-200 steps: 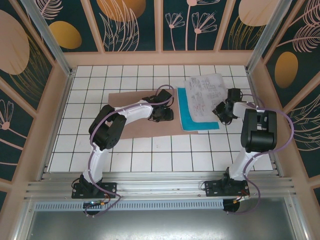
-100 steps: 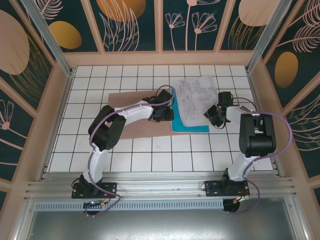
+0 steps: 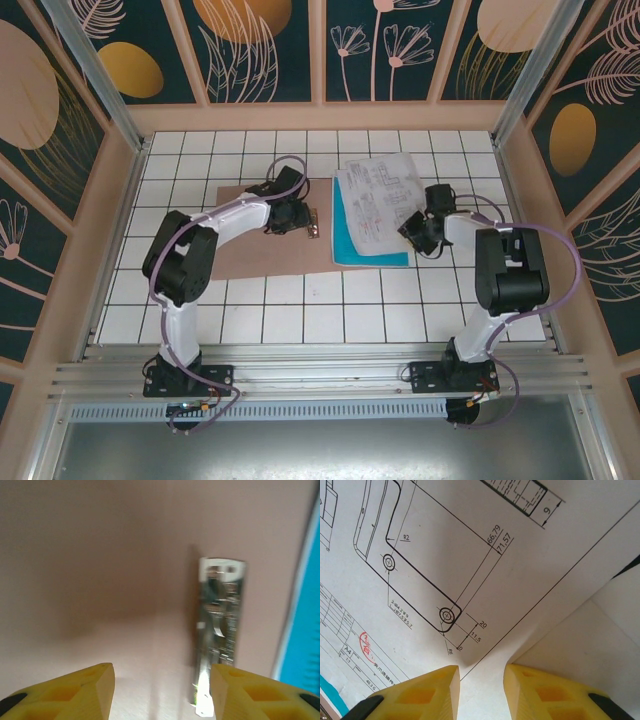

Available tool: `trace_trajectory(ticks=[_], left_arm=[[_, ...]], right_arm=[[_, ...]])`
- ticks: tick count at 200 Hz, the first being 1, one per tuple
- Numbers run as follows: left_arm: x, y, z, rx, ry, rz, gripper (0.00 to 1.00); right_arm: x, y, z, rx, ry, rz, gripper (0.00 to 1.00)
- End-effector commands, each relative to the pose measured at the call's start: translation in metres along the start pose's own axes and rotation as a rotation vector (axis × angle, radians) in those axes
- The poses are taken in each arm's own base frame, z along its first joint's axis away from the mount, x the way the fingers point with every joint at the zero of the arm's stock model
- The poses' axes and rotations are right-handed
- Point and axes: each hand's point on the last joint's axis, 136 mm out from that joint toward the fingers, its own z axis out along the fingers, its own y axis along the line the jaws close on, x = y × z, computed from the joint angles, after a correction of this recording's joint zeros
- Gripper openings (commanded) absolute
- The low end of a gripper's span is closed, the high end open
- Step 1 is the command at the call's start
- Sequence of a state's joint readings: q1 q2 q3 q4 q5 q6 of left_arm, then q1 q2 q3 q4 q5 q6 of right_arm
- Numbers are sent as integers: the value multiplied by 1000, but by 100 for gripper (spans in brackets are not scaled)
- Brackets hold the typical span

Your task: Put the files into the folder

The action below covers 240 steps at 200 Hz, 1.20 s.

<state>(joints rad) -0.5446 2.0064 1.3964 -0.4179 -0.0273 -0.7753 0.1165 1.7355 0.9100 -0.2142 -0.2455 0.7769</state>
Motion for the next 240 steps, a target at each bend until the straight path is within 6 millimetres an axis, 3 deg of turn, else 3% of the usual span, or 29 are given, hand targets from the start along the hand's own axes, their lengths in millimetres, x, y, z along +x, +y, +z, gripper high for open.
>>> trace_trajectory(ticks=[1,79,110,130,154,173,208,240], left_arm=[[12,-2,17,6,32,19,53],[16,-5,30,33,40,26,52],[5,-7,16,21,3,26,52],[-8,-14,-2,26,-36,20,53],[-16,-41,-28,110,-53,14,53],[-5,-78,-35,210,-10,23,49],[20,-145,-30,391,76,26,46],[29,-170,-12,430,125,38,46]], right_arm=[[47,-43,12,141,137,43,33],[68,-40,9,137,161,21,33],[57,-29,1,124,123,17,33],[44,-5,-13,60,74,6,35],[29,25,-35,-7,32,-32,45],[21,35,-46,-15,19,-63,49],[-5,32,-50,-47,-10,-48,46],[-48,22,-51,-42,-68,-26,41]])
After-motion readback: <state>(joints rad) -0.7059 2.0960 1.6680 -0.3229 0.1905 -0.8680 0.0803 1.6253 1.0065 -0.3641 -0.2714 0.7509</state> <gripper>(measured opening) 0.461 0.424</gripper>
